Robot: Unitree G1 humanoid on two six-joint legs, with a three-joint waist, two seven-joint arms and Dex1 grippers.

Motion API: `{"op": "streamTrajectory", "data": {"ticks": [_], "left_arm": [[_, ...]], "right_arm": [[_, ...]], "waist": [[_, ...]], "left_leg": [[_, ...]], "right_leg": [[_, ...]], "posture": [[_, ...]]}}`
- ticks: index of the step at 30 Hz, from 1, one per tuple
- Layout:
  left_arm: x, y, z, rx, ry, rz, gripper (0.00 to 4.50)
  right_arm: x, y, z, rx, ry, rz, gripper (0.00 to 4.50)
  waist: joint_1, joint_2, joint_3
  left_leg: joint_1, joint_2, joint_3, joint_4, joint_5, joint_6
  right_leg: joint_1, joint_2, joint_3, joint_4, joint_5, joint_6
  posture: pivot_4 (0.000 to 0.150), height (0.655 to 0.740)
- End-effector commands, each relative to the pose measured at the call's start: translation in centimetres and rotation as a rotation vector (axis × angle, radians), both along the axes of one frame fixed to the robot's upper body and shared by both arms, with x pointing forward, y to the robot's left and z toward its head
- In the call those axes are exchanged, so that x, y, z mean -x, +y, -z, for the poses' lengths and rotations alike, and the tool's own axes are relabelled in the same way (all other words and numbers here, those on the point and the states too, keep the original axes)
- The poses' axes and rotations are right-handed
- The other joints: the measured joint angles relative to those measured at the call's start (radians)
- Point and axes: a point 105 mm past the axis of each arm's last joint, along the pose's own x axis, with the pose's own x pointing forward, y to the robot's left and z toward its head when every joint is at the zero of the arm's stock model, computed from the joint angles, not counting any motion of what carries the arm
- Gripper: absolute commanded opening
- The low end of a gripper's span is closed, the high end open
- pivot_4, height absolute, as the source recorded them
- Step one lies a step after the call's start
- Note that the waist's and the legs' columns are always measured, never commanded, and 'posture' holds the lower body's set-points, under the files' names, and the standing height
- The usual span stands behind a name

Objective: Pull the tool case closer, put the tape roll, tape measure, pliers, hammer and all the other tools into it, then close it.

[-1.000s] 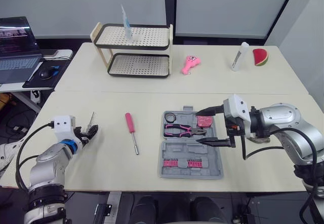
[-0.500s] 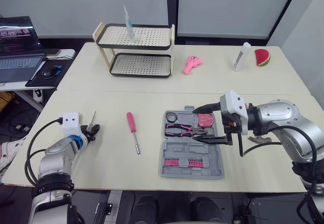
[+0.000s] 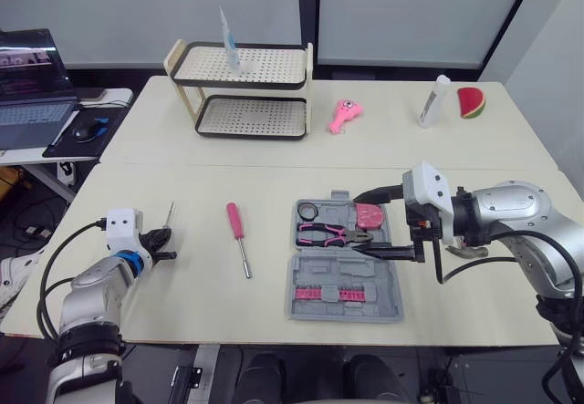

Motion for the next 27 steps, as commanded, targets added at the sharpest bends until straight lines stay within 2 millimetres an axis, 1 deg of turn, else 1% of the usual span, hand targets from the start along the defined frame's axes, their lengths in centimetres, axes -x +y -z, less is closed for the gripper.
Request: {"op": "streamTrajectory", "data": {"ticks": [1, 4, 5, 6, 8, 10, 12, 15, 17, 20, 22, 27], "left_arm": [[0.8, -5.2, -4.9, -0.114, -0.120, 0.364, 0.21], [2.4, -10.2, -6.0, -0.198, -0.111, 0.670, 0.21], [2.9, -11.8, -6.1, -0.232, -0.102, 0.764, 0.21], [3.2, -12.6, -6.2, -0.254, -0.094, 0.819, 0.21], [4.0, -15.4, -5.7, -0.307, -0.058, 0.981, 0.21], [4.4, -16.7, -5.3, -0.332, -0.032, 1.064, 0.21], [4.1, -18.0, -5.1, -0.334, -0.030, 1.102, 0.21], [3.2, -21.3, -4.1, -0.394, -0.024, 1.187, 0.21], [2.7, -23.0, -3.6, -0.429, -0.014, 1.222, 0.21], [2.2, -24.9, -3.3, -0.444, -0.004, 1.250, 0.21], [2.1, -25.7, -3.0, -0.454, 0.005, 1.265, 0.21], [2.0, -26.9, -2.0, -0.493, 0.015, 1.286, 0.21]], "right_arm": [[0.6, -1.1, -0.9, 0.006, -0.088, 0.019, 4.50], [1.3, -2.6, -0.1, 0.046, -0.061, 0.048, 4.50], [1.6, -3.0, 0.2, 0.063, -0.041, 0.053, 4.50], [1.8, -3.2, 0.4, 0.073, -0.029, 0.055, 4.50], [2.5, -4.0, 1.1, 0.113, 0.011, 0.075, 4.50], [2.8, -4.3, 1.4, 0.136, 0.031, 0.087, 4.50], [3.0, -4.5, 1.6, 0.146, 0.039, 0.103, 4.50], [3.4, -4.8, 2.1, 0.169, 0.055, 0.133, 4.50], [3.6, -5.0, 2.5, 0.190, 0.064, 0.150, 4.50], [3.6, -5.3, 3.1, 0.211, 0.072, 0.182, 4.50], [3.4, -5.6, 3.4, 0.220, 0.072, 0.212, 4.50], [3.1, -5.7, 3.8, 0.236, 0.070, 0.229, 4.50]], "waist": [[0.005, 0.000, 0.000], [0.010, 0.000, 0.000], [0.010, 0.001, 0.000], [0.010, 0.001, 0.001], [0.010, 0.001, 0.001], [0.009, 0.001, 0.001], [0.001, 0.001, 0.001], [0.001, 0.001, 0.001], [0.005, 0.000, 0.001], [0.006, -0.001, 0.002], [0.006, -0.001, 0.002], [0.003, -0.001, 0.002]], "left_leg": [[0.000, 0.000, -0.001, 0.000, 0.001, -0.001], [0.001, -0.001, 0.001, 0.000, 0.000, 0.001], [0.002, -0.001, 0.001, 0.000, -0.001, 0.001], [0.003, -0.001, 0.001, -0.001, -0.001, 0.001], [0.003, -0.001, 0.001, -0.001, -0.001, 0.002], [0.003, -0.001, 0.001, -0.001, -0.001, 0.002], [0.003, -0.001, 0.001, -0.001, -0.001, 0.002], [0.003, -0.001, 0.001, -0.001, -0.001, 0.002], [0.003, -0.002, 0.001, 0.000, -0.001, 0.002], [0.002, -0.002, 0.001, 0.000, -0.001, 0.002], [0.002, -0.002, 0.001, 0.000, -0.001, 0.002], [0.003, -0.001, 0.001, 0.000, -0.001, 0.002]], "right_leg": [[0.000, 0.000, 0.000, 0.000, 0.000, 0.000], [0.002, -0.001, 0.001, -0.001, 0.000, 0.000], [0.005, -0.001, 0.001, -0.002, 0.000, 0.000], [0.006, -0.001, 0.001, -0.003, 0.000, 0.000], [0.006, 0.002, 0.001, -0.003, 0.000, 0.000], [0.006, 0.005, 0.001, -0.003, 0.000, 0.000], [0.006, 0.006, 0.001, -0.003, 0.000, 0.000], [0.007, 0.007, 0.000, -0.003, 0.000, 0.000], [0.008, 0.007, 0.000, -0.003, 0.000, 0.000], [0.008, 0.007, -0.001, -0.004, 0.000, 0.000], [0.008, 0.007, 0.000, -0.004, 0.000, 0.000], [0.008, 0.007, 0.000, -0.004, 0.000, 0.000]], "posture": [[0.150, 0.7290], [0.150, 0.7290], [0.150, 0.7290], [0.150, 0.7290], [0.150, 0.7290], [0.150, 0.7290], [0.150, 0.7290], [0.150, 0.7290], [0.150, 0.7290], [0.150, 0.7290], [0.150, 0.7290], [0.150, 0.7290]]}}
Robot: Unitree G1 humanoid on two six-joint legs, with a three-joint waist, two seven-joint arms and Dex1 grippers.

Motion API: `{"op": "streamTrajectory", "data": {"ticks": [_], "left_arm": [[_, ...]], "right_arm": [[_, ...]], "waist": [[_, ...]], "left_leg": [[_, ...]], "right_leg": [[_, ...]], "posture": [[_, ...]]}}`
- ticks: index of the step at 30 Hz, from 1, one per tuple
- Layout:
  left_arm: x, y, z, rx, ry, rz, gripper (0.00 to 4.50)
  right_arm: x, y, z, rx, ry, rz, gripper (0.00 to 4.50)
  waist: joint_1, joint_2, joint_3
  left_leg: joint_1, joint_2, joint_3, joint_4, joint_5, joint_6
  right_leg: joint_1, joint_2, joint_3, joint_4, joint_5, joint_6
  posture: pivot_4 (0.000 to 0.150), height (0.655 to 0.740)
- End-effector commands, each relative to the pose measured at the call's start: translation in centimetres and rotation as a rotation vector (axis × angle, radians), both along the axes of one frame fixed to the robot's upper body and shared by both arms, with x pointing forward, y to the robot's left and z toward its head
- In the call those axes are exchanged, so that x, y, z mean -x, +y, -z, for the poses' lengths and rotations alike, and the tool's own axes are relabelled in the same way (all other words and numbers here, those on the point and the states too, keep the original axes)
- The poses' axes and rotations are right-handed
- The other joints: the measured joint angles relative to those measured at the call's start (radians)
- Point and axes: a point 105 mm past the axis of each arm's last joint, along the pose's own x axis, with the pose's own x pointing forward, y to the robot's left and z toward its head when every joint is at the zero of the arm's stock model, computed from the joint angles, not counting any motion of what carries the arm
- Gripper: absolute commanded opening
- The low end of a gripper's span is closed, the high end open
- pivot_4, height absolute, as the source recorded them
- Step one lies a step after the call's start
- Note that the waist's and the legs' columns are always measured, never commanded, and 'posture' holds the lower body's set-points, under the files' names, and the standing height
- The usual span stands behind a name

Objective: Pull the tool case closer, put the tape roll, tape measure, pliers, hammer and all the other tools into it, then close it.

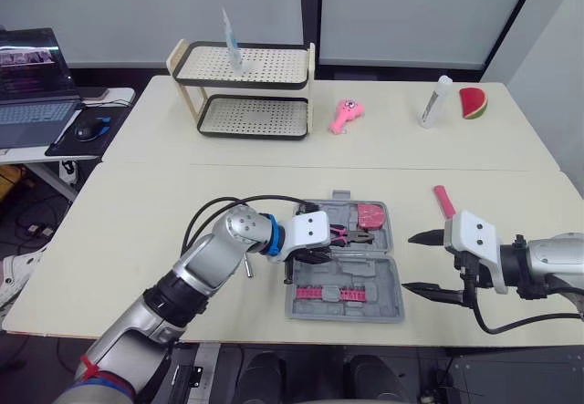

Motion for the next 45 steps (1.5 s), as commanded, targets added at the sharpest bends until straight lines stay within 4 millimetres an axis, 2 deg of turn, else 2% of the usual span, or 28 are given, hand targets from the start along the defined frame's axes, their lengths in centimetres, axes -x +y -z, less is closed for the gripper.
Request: {"op": "streamTrajectory", "data": {"ticks": [1, 14, 27, 29, 30, 38, 40, 45], "left_arm": [[-0.1, -0.7, 0.3, -0.019, -0.029, 0.016, 0.21], [-0.4, -1.0, 1.7, -0.045, -0.044, 0.021, 0.21], [-0.7, -2.1, 1.4, -0.022, -0.027, 0.007, 0.21], [-0.8, -2.2, 1.1, -0.015, -0.033, 0.000, 0.93], [-0.9, -2.2, 0.8, -0.013, -0.040, -0.004, 1.11], [-0.9, -2.4, -2.5, 0.076, -0.077, -0.036, 3.62], [-0.9, -1.9, -3.0, 0.076, -0.106, -0.022, 4.22], [-1.3, -0.9, -2.6, 0.081, -0.131, -0.004, 4.22]], "right_arm": [[0.0, 0.2, -0.3, 0.028, -0.034, -0.014, 4.50], [0.0, 0.5, -0.5, 0.032, -0.035, -0.022, 4.50], [0.0, 0.4, -0.6, 0.037, -0.035, -0.021, 4.50], [0.0, 0.5, -0.7, 0.035, -0.035, -0.020, 4.50], [0.0, 0.5, -0.7, 0.034, -0.036, -0.021, 4.50], [0.0, 0.7, -0.8, 0.024, -0.039, -0.018, 4.50], [0.0, 0.8, -0.9, 0.020, -0.042, -0.019, 4.50], [-0.2, 0.8, -0.9, 0.017, -0.049, -0.016, 4.50]], "waist": [[0.000, 0.000, 0.000], [0.001, 0.000, 0.000], [0.002, 0.000, 0.000], [0.002, 0.000, 0.000], [0.002, 0.000, 0.000], [0.002, 0.000, 0.000], [0.002, 0.000, 0.000], [0.003, 0.000, 0.000]], "left_leg": [[0.000, 0.000, 0.000, 0.000, 0.000, 0.000], [0.000, 0.000, 0.000, 0.001, 0.000, 0.000], [0.000, 0.000, 0.000, 0.001, 0.000, 0.000], [0.000, 0.000, 0.000, 0.002, 0.000, 0.000], [0.000, 0.000, 0.000, 0.002, 0.000, 0.000], [-0.001, 0.000, 0.000, 0.002, 0.000, 0.000], [0.000, 0.000, 0.000, 0.002, 0.000, 0.000], [0.000, 0.000, 0.000, 0.002, 0.000, 0.000]], "right_leg": [[0.000, 0.000, 0.000, 0.000, 0.000, 0.000], [0.000, 0.000, 0.000, 0.000, 0.000, 0.000], [0.000, -0.001, 0.000, 0.000, 0.000, 0.000], [0.000, -0.001, 0.000, 0.000, 0.000, 0.000], [0.000, -0.001, 0.000, 0.000, 0.000, 0.000], [0.001, -0.001, 0.000, 0.000, 0.000, 0.000], [0.001, -0.001, 0.000, 0.000, 0.000, 0.000], [0.001, -0.001, 0.000, 0.000, 0.000, 0.000]], "posture": [[0.150, 0.7290], [0.150, 0.7290], [0.150, 0.7290], [0.150, 0.7290], [0.150, 0.7290], [0.150, 0.7290], [0.150, 0.7290], [0.150, 0.7290]]}}
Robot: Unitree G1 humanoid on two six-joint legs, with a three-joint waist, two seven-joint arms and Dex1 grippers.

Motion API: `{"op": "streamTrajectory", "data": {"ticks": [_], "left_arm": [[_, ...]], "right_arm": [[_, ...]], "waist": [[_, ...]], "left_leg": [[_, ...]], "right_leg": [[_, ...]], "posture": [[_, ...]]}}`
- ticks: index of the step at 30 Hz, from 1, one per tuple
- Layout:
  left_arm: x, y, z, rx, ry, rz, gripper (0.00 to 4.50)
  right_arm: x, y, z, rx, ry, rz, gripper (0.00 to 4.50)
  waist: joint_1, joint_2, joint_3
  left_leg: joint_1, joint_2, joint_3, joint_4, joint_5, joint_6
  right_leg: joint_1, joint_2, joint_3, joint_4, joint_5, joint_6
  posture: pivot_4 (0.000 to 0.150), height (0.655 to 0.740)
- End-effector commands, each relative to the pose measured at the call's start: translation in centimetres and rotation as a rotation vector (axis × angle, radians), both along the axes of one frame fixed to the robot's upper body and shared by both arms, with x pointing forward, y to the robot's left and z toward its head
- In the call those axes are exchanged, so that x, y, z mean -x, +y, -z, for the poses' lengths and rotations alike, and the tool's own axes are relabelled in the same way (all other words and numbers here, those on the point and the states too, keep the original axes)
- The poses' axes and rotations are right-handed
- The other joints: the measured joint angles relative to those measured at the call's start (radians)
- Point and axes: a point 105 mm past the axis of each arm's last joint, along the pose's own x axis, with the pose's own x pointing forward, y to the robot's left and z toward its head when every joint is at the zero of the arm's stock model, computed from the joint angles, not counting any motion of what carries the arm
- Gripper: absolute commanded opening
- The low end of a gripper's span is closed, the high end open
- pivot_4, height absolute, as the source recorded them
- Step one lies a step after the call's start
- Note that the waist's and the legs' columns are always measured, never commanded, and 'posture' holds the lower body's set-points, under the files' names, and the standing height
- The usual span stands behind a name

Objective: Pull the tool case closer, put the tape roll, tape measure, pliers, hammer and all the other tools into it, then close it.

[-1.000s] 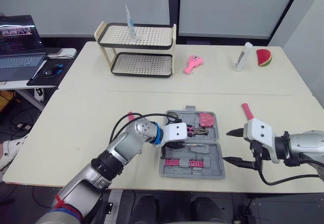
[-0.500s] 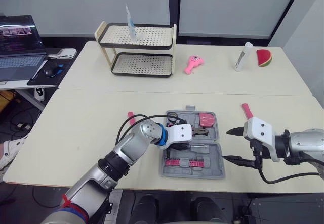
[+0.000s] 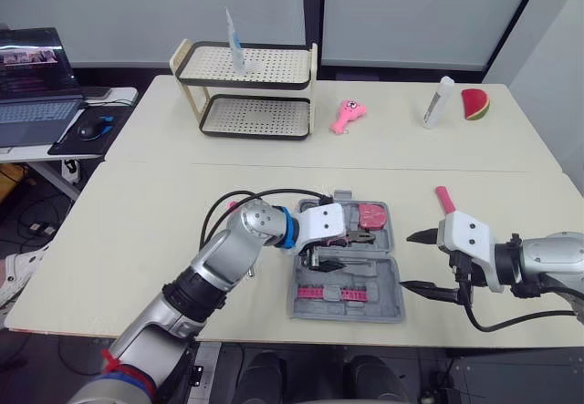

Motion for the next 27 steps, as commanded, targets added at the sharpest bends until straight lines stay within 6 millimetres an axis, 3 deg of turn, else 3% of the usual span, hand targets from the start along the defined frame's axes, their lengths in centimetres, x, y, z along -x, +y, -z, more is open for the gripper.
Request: {"op": "streamTrajectory", "data": {"ticks": [1, 4, 14, 27], "left_arm": [[-0.2, 0.2, -0.4, 0.038, -0.018, 0.028, 4.03], [-0.1, 0.4, 0.7, 0.023, 0.025, 0.045, 3.29], [0.0, -0.1, 3.3, 0.008, 0.079, 0.054, 0.14], [0.1, 0.5, 6.5, -0.084, 0.116, 0.014, 0.04]], "right_arm": [[-0.1, 0.3, -0.9, -0.002, -0.044, -0.014, 4.50], [-0.2, 0.4, -0.9, -0.006, -0.051, -0.011, 4.50], [-0.1, 0.4, -0.9, -0.009, -0.057, -0.006, 4.50], [0.1, 0.3, -0.9, -0.004, -0.053, -0.008, 4.50]], "waist": [[0.003, 0.000, 0.000], [0.006, 0.000, 0.000], [0.006, 0.000, 0.000], [0.007, 0.000, 0.000]], "left_leg": [[0.000, 0.000, 0.000, 0.000, 0.000, 0.000], [0.000, 0.000, 0.000, 0.001, 0.000, 0.000], [0.000, 0.000, 0.000, 0.002, 0.000, 0.000], [0.000, 0.000, 0.000, 0.002, 0.000, 0.000]], "right_leg": [[0.000, 0.000, 0.000, 0.000, 0.000, 0.000], [0.000, 0.000, 0.000, 0.000, 0.000, 0.000], [0.000, 0.000, 0.000, 0.000, 0.000, 0.000], [0.000, 0.000, 0.000, 0.001, 0.000, 0.000]], "posture": [[0.150, 0.7290], [0.150, 0.7290], [0.150, 0.7290], [0.150, 0.7290]]}}
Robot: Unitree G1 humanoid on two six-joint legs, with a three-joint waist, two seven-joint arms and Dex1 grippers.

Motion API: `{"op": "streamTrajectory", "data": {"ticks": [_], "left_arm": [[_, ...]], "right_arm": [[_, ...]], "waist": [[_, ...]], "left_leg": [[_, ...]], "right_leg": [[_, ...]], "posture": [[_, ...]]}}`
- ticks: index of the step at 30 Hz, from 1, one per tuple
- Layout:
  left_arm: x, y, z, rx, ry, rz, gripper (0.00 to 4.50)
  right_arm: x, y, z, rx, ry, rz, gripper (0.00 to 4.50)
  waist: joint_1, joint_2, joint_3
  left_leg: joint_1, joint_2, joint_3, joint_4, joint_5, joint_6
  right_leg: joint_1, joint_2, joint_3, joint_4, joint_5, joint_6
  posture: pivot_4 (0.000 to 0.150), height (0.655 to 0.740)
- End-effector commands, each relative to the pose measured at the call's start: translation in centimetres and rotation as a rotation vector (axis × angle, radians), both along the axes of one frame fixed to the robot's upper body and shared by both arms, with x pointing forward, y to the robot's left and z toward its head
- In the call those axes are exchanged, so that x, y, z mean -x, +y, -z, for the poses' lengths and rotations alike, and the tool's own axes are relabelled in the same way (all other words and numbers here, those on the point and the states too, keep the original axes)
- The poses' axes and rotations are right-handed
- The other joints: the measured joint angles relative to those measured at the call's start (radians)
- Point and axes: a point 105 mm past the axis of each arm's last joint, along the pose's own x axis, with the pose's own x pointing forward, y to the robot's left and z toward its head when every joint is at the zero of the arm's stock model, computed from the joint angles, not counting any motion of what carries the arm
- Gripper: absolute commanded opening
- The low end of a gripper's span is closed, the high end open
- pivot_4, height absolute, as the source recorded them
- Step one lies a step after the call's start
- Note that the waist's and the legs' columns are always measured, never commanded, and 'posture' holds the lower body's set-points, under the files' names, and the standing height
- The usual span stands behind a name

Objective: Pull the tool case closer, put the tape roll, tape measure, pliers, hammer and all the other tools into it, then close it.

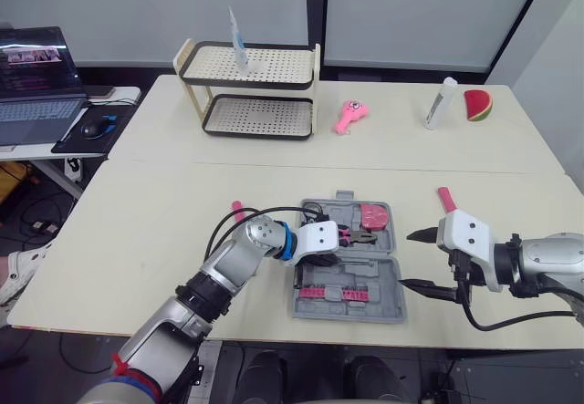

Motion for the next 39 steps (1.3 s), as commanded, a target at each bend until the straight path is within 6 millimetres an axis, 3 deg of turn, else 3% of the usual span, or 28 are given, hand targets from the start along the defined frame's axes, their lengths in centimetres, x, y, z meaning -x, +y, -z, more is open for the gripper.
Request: {"op": "streamTrajectory", "data": {"ticks": [1, 8, 16, 19, 23, 27, 29, 31, 32, 35, 39], "left_arm": [[0.2, 0.5, 1.6, -0.046, 0.017, -0.019, 0.04], [0.1, 0.3, 0.9, -0.007, 0.008, -0.025, 0.04], [-0.7, 1.6, -5.5, 0.185, -0.040, -0.125, 0.04], [-1.0, 5.1, -9.8, 0.359, -0.075, -0.233, 0.04], [-1.8, 12.9, -11.4, 0.467, -0.125, -0.517, 0.04], [-1.0, 19.7, -11.3, 0.582, -0.216, -0.789, 0.04], [0.5, 23.6, -9.6, 0.583, -0.251, -0.961, 0.04], [1.7, 25.5, -8.4, 0.595, -0.258, -1.066, 0.04], [2.1, 26.2, -7.8, 0.608, -0.252, -1.115, 0.04], [4.6, 28.1, -4.8, 0.630, -0.211, -1.275, 0.60], [8.0, 27.7, -1.9, 0.649, -0.107, -1.344, 1.83]], "right_arm": [[0.2, 0.3, -0.9, 0.002, -0.044, -0.021, 4.50], [0.2, 0.2, -1.0, 0.000, -0.053, -0.022, 4.50], [-0.5, 0.3, -2.1, -0.058, -0.119, 0.010, 4.50], [-1.6, -0.4, -3.7, -0.107, -0.196, 0.080, 4.50], [-2.6, -3.6, -5.2, -0.129, -0.280, 0.234, 4.50], [-3.0, -8.6, -5.9, -0.139, -0.406, 0.452, 4.50], [-2.2, -10.9, -5.0, -0.114, -0.439, 0.536, 4.50], [-1.5, -12.3, -4.1, -0.103, -0.441, 0.590, 4.50], [-1.2, -12.9, -3.6, -0.102, -0.434, 0.611, 4.50], [0.5, -15.1, -0.5, -0.088, -0.377, 0.703, 4.50], [3.0, -15.8, 2.9, -0.127, -0.275, 0.784, 4.50]], "waist": [[0.001, 0.000, 0.000], [0.009, 0.000, 0.000], [0.009, 0.000, 0.000], [0.007, 0.000, 0.000], [0.003, 0.001, 0.000], [0.012, 0.001, 0.000], [0.018, 0.001, 0.000], [0.017, 0.001, 0.000], [0.016, 0.001, 0.000], [0.015, 0.001, -0.001], [0.011, 0.001, -0.002]], "left_leg": [[0.000, 0.000, 0.000, 0.000, 0.000, 0.000], [0.001, 0.000, -0.001, 0.003, 0.000, 0.000], [0.000, 0.001, -0.002, 0.004, -0.001, 0.001], [0.000, 0.001, -0.001, 0.004, -0.001, 0.001], [0.001, 0.002, -0.002, 0.004, -0.001, 0.001], [0.000, 0.001, -0.002, 0.003, -0.001, 0.002], [0.000, 0.000, -0.002, 0.004, -0.002, 0.003], [0.000, 0.001, -0.001, 0.004, -0.003, 0.004], [0.000, 0.001, -0.001, 0.004, -0.003, 0.004], [0.002, 0.001, -0.001, 0.004, -0.003, 0.004], [0.003, 0.002, 0.001, 0.000, -0.003, 0.004]], "right_leg": [[0.001, 0.000, 0.000, 0.000, 0.000, 0.000], [0.003, 0.000, 0.000, 0.000, 0.000, 0.000], [0.002, 0.000, 0.000, 0.001, 0.000, 0.000], [0.002, 0.000, 0.000, 0.001, 0.000, 0.000], [0.001, 0.000, 0.000, 0.001, 0.000, 0.000], [0.002, -0.001, 0.000, 0.000, 0.000, 0.000], [0.002, -0.003, 0.000, 0.000, 0.000, 0.000], [0.003, -0.004, 0.001, -0.001, 0.000, 0.000], [0.003, -0.005, 0.001, -0.001, 0.000, 0.000], [0.003, -0.005, 0.001, 0.000, 0.000, 0.000], [0.004, -0.005, 0.003, -0.003, 0.000, 0.000]], "posture": [[0.150, 0.7290], [0.150, 0.7290], [0.150, 0.7290], [0.150, 0.7290], [0.150, 0.7290], [0.150, 0.7290], [0.150, 0.7290], [0.150, 0.7290], [0.150, 0.7290], [0.150, 0.7290], [0.150, 0.7290]]}}
